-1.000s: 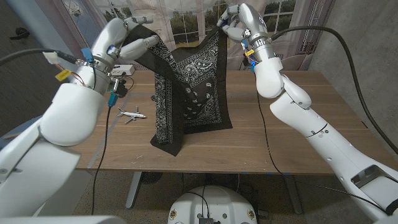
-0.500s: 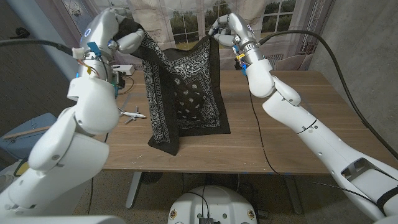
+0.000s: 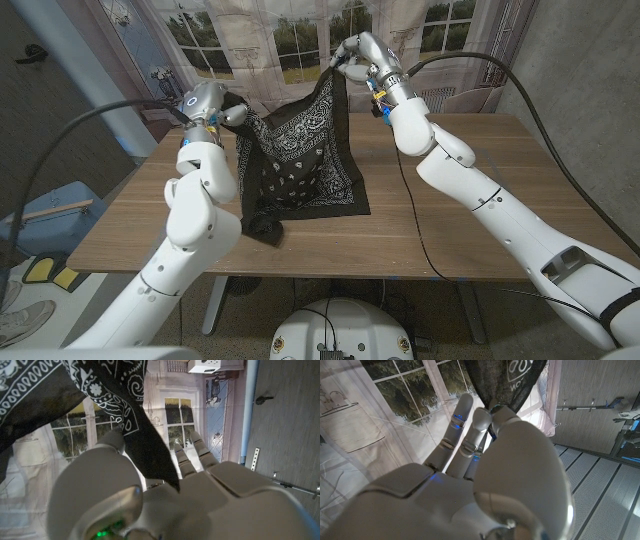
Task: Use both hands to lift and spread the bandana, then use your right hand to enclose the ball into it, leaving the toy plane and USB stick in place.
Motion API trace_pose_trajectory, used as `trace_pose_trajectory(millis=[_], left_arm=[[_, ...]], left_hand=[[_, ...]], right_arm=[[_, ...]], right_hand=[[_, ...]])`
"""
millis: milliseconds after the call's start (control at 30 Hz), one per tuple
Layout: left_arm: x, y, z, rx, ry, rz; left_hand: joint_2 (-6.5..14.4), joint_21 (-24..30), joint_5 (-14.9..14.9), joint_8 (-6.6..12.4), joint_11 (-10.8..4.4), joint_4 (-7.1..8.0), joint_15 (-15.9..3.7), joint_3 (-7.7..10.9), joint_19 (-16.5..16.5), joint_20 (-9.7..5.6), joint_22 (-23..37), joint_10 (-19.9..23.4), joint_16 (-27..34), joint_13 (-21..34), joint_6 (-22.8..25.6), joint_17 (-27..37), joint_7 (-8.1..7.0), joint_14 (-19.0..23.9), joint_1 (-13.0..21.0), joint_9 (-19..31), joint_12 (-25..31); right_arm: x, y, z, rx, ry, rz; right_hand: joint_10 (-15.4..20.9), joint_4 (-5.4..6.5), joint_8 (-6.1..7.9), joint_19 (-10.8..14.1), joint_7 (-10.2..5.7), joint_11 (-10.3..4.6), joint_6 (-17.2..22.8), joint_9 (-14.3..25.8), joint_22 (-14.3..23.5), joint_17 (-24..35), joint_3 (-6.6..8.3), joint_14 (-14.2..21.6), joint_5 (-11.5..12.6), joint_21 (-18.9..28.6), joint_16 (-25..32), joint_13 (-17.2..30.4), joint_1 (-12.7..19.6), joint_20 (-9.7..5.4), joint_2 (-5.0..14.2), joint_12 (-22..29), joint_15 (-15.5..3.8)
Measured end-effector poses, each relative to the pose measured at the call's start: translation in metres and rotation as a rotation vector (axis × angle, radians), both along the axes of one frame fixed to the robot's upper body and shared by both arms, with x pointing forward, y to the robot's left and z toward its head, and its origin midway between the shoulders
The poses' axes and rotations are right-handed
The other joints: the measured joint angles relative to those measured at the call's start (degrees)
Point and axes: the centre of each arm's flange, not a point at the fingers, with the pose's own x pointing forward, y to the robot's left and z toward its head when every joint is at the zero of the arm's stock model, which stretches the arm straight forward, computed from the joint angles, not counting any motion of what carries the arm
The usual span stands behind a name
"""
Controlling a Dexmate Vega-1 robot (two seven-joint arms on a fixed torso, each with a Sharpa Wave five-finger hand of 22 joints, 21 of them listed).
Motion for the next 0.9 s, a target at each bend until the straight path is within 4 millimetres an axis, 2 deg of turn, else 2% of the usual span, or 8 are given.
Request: trace_pose_trajectory(millis=[167, 267, 433, 533, 600, 667, 767, 900], left_arm=[[0.023, 0.001, -0.008, -0.041, 0.044, 0.074], [0.023, 0.002, -0.003, -0.034, 0.035, 0.184], [0.026, -0.001, -0.003, -0.067, 0.042, 0.282], [0.021, -0.003, 0.000, -0.074, 0.034, 0.354], [0.024, -0.012, -0.002, -0.125, 0.057, 0.383], [0.018, -0.014, 0.002, -0.112, 0.046, 0.432], [0.010, -0.022, 0.007, -0.110, 0.041, 0.488], [-0.007, -0.030, 0.018, -0.067, 0.012, 0.586]], left_hand=[[0.0, 0.2, -2.3, -1.46, -0.22, 0.05, 0.00, -0.90, 0.3, -0.31, 0.0, 0.2, 0.0, 0.0, -0.4, 0.0, -1.07, 0.6, 0.0, -1.3, 0.0], [0.3, 0.2, -3.9, -2.44, -0.22, 0.07, 0.00, -1.37, 0.3, -0.31, -0.1, 0.2, 0.0, -0.3, -0.6, 0.0, -1.26, 0.6, -0.3, -2.2, 0.0], [0.8, 0.2, -8.2, -5.71, 0.07, 0.08, 0.00, -2.81, 0.3, -0.31, -0.3, -0.6, 0.0, -0.3, -3.1, 0.0, -2.56, 0.6, -0.8, -4.7, -0.4], [1.1, 0.2, -12.2, -12.00, 0.49, 0.28, 0.03, -4.48, -0.1, 0.14, -0.3, -3.1, -0.7, -0.5, -11.4, 0.0, -4.42, 0.6, -1.8, -8.4, -1.2], [0.6, -0.3, -14.7, -16.65, 1.00, 0.81, 0.87, -5.64, -0.8, 0.78, -0.3, -5.2, -0.9, -0.7, -16.9, 0.0, -5.26, -0.3, -3.8, -10.9, -1.5], [0.4, -0.5, -16.5, -20.89, 1.54, 1.26, 1.75, -6.49, -1.3, 1.27, -0.3, -7.3, -1.2, -0.8, -22.2, 0.1, -6.31, -1.2, -5.6, -12.9, -2.0], [-0.3, -1.1, -18.6, -25.90, 2.25, 1.72, 2.89, -7.79, -1.7, 1.65, -0.3, -9.7, -1.3, -1.0, -28.9, 0.2, -7.46, -2.5, -8.1, -15.1, -2.0], [-1.0, -1.4, -20.2, -29.99, 2.68, 2.04, 4.13, -8.74, -2.3, 2.26, -0.3, -12.1, -1.3, -1.1, -34.8, 0.2, -8.52, -3.7, -10.2, -17.0, -2.4]], right_arm=[[0.007, 0.001, 0.000, -0.008, 0.022, -0.001], [0.011, 0.001, 0.000, -0.014, 0.039, 0.003], [0.016, -0.001, 0.000, -0.035, 0.068, 0.013], [0.018, -0.002, 0.001, -0.050, 0.076, 0.012], [0.020, -0.001, 0.000, -0.078, 0.101, 0.019], [0.020, -0.002, 0.001, -0.089, 0.105, 0.015], [0.024, -0.001, 0.000, -0.124, 0.138, 0.011], [0.026, 0.000, 0.001, -0.165, 0.163, 0.000]], right_hand=[[0.0, 0.46, -0.64, 0.0, -0.98, 0.00, -1.0, -0.1, 0.0, 0.0, 0.61, 0.0, -0.1, 0.3, 0.0, -0.2, 0.0, 0.00, 0.01, -0.7, 0.00], [0.0, 1.03, -2.42, -1.3, -1.51, 0.00, -3.6, -0.6, 0.2, -0.1, 1.22, -0.3, -0.1, 0.6, -0.1, -1.3, -0.6, 0.16, 0.59, -1.6, 0.23], [0.0, 0.77, -14.82, -5.0, -4.11, 0.00, -15.3, -6.2, 0.1, -8.9, 3.32, -3.4, -0.4, 1.0, -9.6, -5.2, -3.2, 1.08, 3.35, -4.8, 1.64], [0.0, 1.04, -21.08, -6.6, -6.30, 0.00, -21.4, -8.3, -0.2, -13.2, 3.09, -5.3, -0.4, 1.0, -14.1, -7.9, -4.6, 1.85, 4.78, -7.5, 2.39], [-0.2, 2.50, -24.12, -7.5, -7.40, -0.31, -25.5, -8.9, -0.2, -15.0, 1.29, -7.4, -0.6, 0.6, -16.4, -9.8, -6.9, 2.78, 6.70, -10.5, 3.77], [-2.2, 3.40, -25.57, -8.6, -8.01, -1.81, -29.6, -9.2, -0.2, -17.0, -0.77, -12.6, -0.6, -0.3, -18.3, -11.3, -10.7, 3.87, 6.51, -13.4, 3.52], [-9.6, 4.45, -26.09, -10.6, -8.08, -1.19, -36.7, -9.2, -0.4, -20.1, -3.58, -18.9, -0.6, -2.2, -20.7, -13.4, -15.9, 4.95, 4.98, -18.6, 4.39], [-20.5, 5.70, -25.82, -14.5, -8.53, -0.77, -44.8, -9.2, -0.4, -26.1, -6.40, -29.2, 0.3, -5.9, -27.2, -15.6, -22.2, 6.35, 2.63, -26.0, 7.22]])
